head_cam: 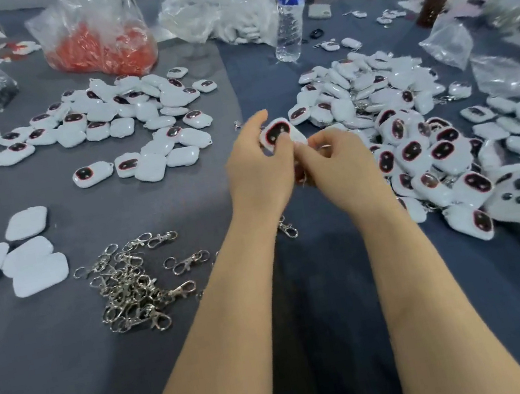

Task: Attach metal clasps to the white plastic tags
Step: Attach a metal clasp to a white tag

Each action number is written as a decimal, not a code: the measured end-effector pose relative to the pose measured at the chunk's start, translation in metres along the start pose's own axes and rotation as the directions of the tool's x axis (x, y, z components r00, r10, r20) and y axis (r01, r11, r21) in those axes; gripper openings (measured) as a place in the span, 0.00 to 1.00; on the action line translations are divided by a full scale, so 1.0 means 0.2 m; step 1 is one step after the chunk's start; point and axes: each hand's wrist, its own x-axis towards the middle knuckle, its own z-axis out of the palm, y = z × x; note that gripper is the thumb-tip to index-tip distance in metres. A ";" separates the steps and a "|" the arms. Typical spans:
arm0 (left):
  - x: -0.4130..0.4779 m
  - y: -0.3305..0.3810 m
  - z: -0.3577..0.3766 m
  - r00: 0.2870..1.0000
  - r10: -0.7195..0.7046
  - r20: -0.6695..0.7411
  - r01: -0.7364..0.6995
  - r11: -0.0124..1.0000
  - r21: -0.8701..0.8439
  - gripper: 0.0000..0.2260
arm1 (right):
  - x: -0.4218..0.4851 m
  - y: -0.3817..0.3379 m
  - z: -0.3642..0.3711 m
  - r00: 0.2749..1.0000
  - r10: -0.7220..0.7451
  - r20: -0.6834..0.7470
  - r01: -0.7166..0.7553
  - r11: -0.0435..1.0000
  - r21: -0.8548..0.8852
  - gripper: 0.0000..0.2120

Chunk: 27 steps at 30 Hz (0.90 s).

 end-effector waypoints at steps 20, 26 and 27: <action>-0.04 0.01 0.76 0.981 -0.018 0.191 -0.029 0.970 0.242 0.16 | 0.12 0.33 -0.44 0.802 0.044 -0.596 -0.223 0.947 -0.230 0.18; 0.06 0.03 0.48 0.995 -0.093 0.019 0.094 0.992 -0.080 0.04 | 0.14 0.14 -0.19 0.885 -0.054 -0.463 -0.001 0.993 -0.118 0.14; 0.08 0.03 0.40 0.993 -0.112 -0.022 0.109 0.985 -0.134 0.04 | 0.13 0.10 -0.12 0.913 -0.047 -0.404 0.025 0.998 -0.061 0.12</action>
